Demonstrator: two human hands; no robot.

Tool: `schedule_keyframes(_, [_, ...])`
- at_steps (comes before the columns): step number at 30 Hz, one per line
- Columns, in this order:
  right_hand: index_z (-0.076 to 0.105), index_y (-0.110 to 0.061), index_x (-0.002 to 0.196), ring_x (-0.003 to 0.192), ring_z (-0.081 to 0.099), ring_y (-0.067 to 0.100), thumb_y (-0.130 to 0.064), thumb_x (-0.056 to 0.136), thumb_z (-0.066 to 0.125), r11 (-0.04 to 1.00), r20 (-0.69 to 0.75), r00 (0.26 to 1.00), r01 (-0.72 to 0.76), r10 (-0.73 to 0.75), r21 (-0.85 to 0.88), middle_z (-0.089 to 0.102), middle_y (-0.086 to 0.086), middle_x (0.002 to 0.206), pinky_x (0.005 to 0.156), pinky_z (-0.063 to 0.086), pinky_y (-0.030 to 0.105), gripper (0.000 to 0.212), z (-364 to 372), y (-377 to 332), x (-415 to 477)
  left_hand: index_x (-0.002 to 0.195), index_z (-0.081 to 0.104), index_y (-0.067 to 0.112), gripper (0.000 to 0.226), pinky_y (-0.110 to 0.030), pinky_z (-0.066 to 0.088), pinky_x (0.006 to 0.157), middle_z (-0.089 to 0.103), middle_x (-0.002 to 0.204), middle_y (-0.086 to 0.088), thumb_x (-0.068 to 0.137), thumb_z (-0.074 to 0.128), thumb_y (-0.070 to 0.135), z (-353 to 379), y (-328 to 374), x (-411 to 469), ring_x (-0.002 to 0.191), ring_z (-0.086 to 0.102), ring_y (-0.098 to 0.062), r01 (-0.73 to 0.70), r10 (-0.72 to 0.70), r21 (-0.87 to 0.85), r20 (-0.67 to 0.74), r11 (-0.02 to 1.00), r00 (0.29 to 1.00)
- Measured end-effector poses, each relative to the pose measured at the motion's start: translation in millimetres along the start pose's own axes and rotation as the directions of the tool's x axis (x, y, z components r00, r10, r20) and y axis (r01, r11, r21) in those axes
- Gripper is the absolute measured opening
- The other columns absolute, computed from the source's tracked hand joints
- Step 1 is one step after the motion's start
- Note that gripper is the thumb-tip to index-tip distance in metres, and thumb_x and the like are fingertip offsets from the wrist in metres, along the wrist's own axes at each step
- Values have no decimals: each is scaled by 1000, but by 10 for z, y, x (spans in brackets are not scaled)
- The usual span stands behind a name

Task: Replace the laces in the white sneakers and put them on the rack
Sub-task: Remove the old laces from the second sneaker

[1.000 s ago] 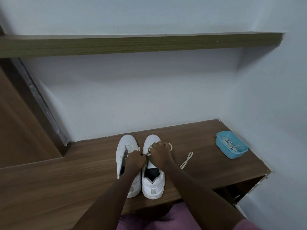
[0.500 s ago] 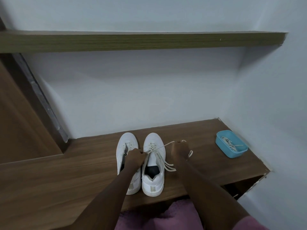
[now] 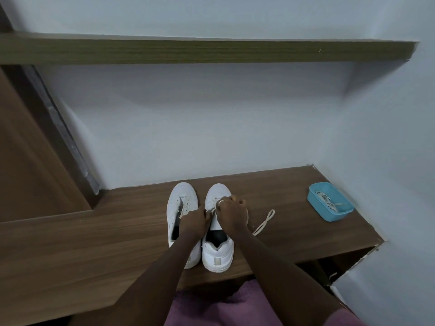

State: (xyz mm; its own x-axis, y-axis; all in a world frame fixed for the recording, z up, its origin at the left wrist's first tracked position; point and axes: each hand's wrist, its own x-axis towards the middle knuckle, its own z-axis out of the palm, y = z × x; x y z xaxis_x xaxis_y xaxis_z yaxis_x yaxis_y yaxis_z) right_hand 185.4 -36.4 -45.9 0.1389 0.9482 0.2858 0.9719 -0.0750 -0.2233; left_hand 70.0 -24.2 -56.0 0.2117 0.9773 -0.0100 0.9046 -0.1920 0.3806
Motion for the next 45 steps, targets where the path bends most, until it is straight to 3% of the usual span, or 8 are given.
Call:
schedule_keyframes(4, [70,-13,90,93,62,26,-23,91,53,942,-27,957,-278,288,190,68,6,91,81,45,37,20,-191,116,69,105,54,7,39,-32,39,73,66,101,-13,102,29,38,3,28,10,94,62,-30,0,0,32,-10,999,1000])
schedule_keyframes(9, [67,-9,99,100,60,31,-17,92,44,705,54,781,-589,622,394,68,12,100,84,46,35,25,-259,227,112,105,53,7,40,-31,35,71,66,102,-12,102,28,38,3,40,3,95,61,-30,1,-1,63,-9,998,1000])
schedule_keyframes(13, [68,-19,108,110,56,28,-18,82,59,924,-18,944,-317,328,212,64,5,110,90,43,41,28,-143,60,25,103,53,7,39,-31,36,70,66,99,-13,102,28,37,11,30,-3,92,62,-30,3,-2,34,-22,999,1000])
schedule_keyframes(16, [74,-25,75,91,64,22,-26,58,80,998,-55,996,68,-69,-18,69,-7,89,75,49,43,18,-32,-91,-49,103,53,8,36,-33,40,73,67,97,-12,102,29,34,23,5,-8,91,63,-30,-7,8,24,-36,1000,999])
schedule_keyframes(21, [62,-23,42,63,62,17,-24,33,91,994,66,997,51,-45,-93,58,-9,50,61,52,40,30,-66,-192,-74,97,55,9,33,-31,35,68,67,91,-12,102,31,33,15,-5,-21,87,63,-29,-20,18,-43,-53,999,998])
schedule_keyframes(31, [63,-22,46,70,60,16,-21,45,82,954,-41,975,207,-220,-215,57,-10,54,75,43,40,19,-54,-4,-98,90,56,12,32,-33,41,69,66,87,-8,100,35,35,5,27,-29,84,62,-27,9,-15,-120,-55,993,998])
schedule_keyframes(37, [61,-16,51,55,59,19,-18,49,81,995,-74,992,-102,103,9,58,-3,54,57,46,30,21,-187,106,54,84,48,15,28,-30,39,67,58,78,-6,100,35,34,-23,12,-15,75,55,-23,36,-40,-120,-35,992,999])
schedule_keyframes(45, [62,-3,103,102,60,32,-20,94,46,779,-12,816,-546,577,309,67,14,102,92,45,41,25,-400,353,358,85,46,17,28,-29,35,68,66,92,-9,100,34,38,-39,12,-25,88,61,-27,46,-47,-126,-10,991,999])
